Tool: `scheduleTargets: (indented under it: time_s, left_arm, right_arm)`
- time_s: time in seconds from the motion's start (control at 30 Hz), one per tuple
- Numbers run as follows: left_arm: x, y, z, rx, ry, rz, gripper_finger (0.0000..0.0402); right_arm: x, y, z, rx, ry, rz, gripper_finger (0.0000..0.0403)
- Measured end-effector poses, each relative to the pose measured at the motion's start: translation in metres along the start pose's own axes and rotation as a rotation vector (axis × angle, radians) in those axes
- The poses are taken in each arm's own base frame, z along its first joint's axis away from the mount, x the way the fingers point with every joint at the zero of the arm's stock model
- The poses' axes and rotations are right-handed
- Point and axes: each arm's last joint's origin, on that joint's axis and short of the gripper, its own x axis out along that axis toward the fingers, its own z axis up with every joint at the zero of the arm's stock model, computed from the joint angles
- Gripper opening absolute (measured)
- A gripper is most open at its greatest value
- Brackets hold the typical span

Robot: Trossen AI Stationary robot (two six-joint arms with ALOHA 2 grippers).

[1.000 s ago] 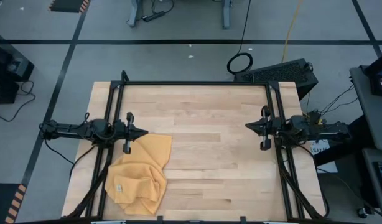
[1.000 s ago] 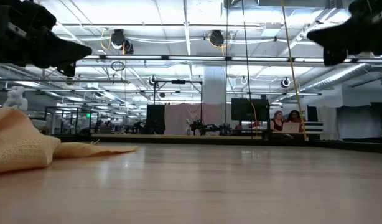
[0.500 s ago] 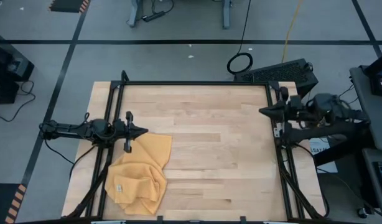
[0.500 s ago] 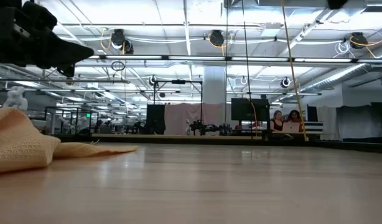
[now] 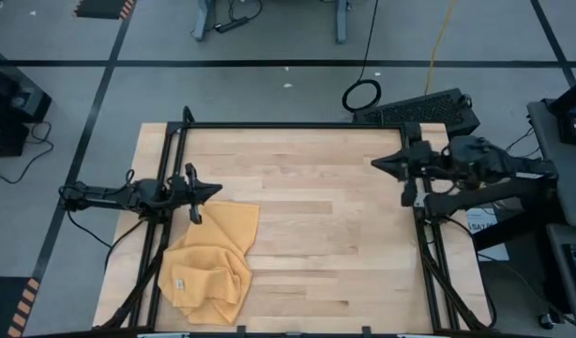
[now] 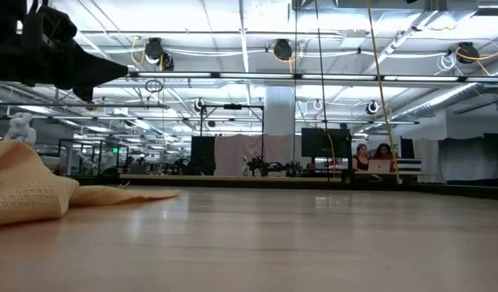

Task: Roll towel
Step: Fold the yellow towel

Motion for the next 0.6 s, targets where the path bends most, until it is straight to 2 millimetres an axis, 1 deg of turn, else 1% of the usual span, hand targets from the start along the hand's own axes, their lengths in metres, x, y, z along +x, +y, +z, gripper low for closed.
scheduleTargets:
  time_s: [0.07, 0.17, 0.2, 0.3, 0.47, 0.53, 0.6]
  left_arm:
    - [-0.001, 0.000, 0.008, -0.007, -0.023, 0.003, 0.0002]
    - [-0.002, 0.000, 0.028, 0.016, -0.055, 0.015, 0.0002]
    - [-0.002, 0.000, 0.038, 0.029, -0.069, 0.019, 0.0002]
    - [-0.004, 0.000, 0.078, 0.054, -0.083, 0.025, 0.0002]
    - [0.001, -0.002, 0.143, 0.097, 0.058, 0.031, 0.0002]
    - [0.009, -0.005, 0.165, 0.112, 0.147, 0.030, 0.0002]
    - [0.020, -0.010, 0.182, 0.122, 0.246, 0.008, 0.0002]
  right_arm:
    - [0.007, 0.001, -0.001, -0.004, 0.023, 0.002, 0.0000]
    - [0.015, 0.003, -0.003, -0.001, 0.052, 0.002, 0.0000]
    - [0.017, 0.004, -0.004, -0.002, 0.060, 0.002, 0.0000]
    - [0.025, 0.005, -0.006, -0.007, 0.086, 0.001, 0.0000]
    - [0.037, 0.008, -0.010, -0.007, 0.130, -0.001, 0.0000]
    - [0.044, 0.009, -0.017, 0.001, 0.151, -0.002, 0.0000]
    - [0.051, 0.011, -0.026, 0.001, 0.167, -0.003, 0.0000]
